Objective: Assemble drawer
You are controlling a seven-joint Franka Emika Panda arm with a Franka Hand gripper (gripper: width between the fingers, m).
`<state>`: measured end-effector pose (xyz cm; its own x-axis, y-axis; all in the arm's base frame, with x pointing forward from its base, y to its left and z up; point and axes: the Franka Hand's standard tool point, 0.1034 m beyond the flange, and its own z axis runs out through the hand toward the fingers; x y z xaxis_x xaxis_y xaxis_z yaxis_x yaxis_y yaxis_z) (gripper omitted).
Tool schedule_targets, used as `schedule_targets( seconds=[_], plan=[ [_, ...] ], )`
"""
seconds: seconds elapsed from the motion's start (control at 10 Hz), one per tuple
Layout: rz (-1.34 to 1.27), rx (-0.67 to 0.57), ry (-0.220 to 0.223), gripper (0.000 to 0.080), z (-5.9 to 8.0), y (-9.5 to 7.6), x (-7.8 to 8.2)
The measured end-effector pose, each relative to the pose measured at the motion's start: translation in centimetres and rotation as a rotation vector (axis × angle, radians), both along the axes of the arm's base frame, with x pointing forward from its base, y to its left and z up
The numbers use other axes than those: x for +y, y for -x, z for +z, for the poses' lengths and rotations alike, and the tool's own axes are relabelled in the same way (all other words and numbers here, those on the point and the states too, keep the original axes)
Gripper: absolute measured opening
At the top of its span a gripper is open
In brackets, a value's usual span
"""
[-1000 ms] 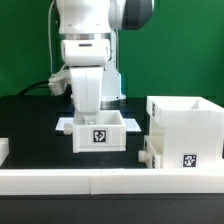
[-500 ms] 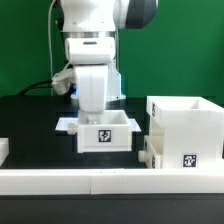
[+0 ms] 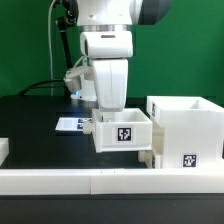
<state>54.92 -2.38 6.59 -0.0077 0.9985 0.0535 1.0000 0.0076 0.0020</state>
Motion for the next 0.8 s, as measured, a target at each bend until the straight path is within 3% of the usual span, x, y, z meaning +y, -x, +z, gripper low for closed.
schedule_targets(
  seconds=[0.8],
  plan=[
    [0.005,0.002,-0.003,0.0044,-0.45,0.41,0.69]
  ],
)
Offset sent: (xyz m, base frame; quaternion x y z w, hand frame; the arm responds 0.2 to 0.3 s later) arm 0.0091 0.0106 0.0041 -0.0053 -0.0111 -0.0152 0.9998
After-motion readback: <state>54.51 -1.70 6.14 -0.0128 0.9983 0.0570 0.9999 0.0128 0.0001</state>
